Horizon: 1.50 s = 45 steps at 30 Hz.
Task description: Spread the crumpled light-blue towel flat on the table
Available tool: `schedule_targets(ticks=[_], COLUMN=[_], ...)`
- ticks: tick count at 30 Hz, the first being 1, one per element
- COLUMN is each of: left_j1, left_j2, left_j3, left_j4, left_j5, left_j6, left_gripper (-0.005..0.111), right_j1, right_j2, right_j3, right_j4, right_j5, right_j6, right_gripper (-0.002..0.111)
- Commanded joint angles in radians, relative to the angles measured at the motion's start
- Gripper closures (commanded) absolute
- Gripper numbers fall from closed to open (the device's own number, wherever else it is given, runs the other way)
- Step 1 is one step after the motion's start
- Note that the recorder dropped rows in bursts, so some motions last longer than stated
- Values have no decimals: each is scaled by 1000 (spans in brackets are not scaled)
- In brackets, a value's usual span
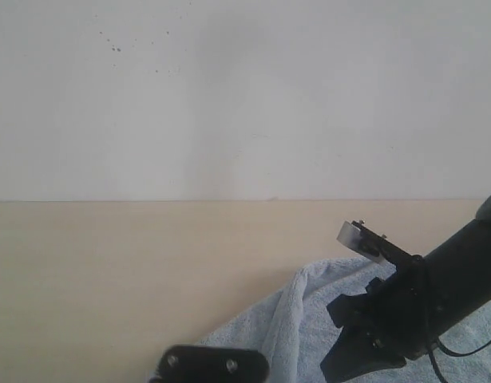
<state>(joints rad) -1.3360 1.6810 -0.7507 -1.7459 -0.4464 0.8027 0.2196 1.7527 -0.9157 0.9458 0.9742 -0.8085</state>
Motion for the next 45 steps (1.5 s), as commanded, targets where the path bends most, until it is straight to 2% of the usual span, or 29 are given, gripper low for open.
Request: schedule_targets(ticks=[1,5,9,11,16,23,26,28,29,31,33,37,38,40,41,42,43,44,45], left_j1=[41,150,292,369,527,650,685,746,807,886,937,978,982,991,995,998,999,1002,1002], left_j2=[-79,-128,-139,-139,-139,-139,-139,-137,-131,-109,-79,-6,29,95,138,154,183,197,224], left_j3=[33,71,77,77,69,67,64,48,31,5,-18,-58,-86,-131,-163,-173,-194,-202,-209], left_j4=[2,2,2,2,48,81,162,226,265,291,305,510,565,582,582,582,582,575,538], left_j5=[-241,-379,-394,-387,-345,-163,-158,-146,-103,-10,54,111,111,111,111,111,97,69,-22], left_j6=[124,257,529,611,620,688,688,688,688,688,688,688,688,688,688,688,688,688,688], left_gripper=[103,103,103,103,103,103,103,103,103,103,103,103,100,87,74,69,56,51,48], right_j1=[2,0,0,0,0,0,0,0,0,0,0,0,0,0,0,0,0,0,0], right_j2=[-10,-10,-10,-10,-10,-10,-10,-10,-10,-10,-10,-10,-10,-10,-10,-10,-10,-10,-10], right_j3=[-3,-3,-3,-3,-3,-3,-3,-3,-3,-3,-3,-3,-3,-3,-3,-3,-3,-3,-3], right_j4=[-17,-22,-26,-28,-4,24,10,-25,-47,-97,-161,-294,-304,-304,-306,-308,-320,-330,-362], right_j5=[-7,-13,-55,-84,-159,-186,-180,-184,-222,-300,-399,-503,-504,-502,-502,-502,-508,-515,-538], right_j6=[-11,-11,-11,-11,4,6,3,3,3,28,71,159,164,164,164,164,164,164,176], right_gripper=[109,109,109,109,109,109,109,109,109,109,109,109,109,109,109,109,109,109,109])
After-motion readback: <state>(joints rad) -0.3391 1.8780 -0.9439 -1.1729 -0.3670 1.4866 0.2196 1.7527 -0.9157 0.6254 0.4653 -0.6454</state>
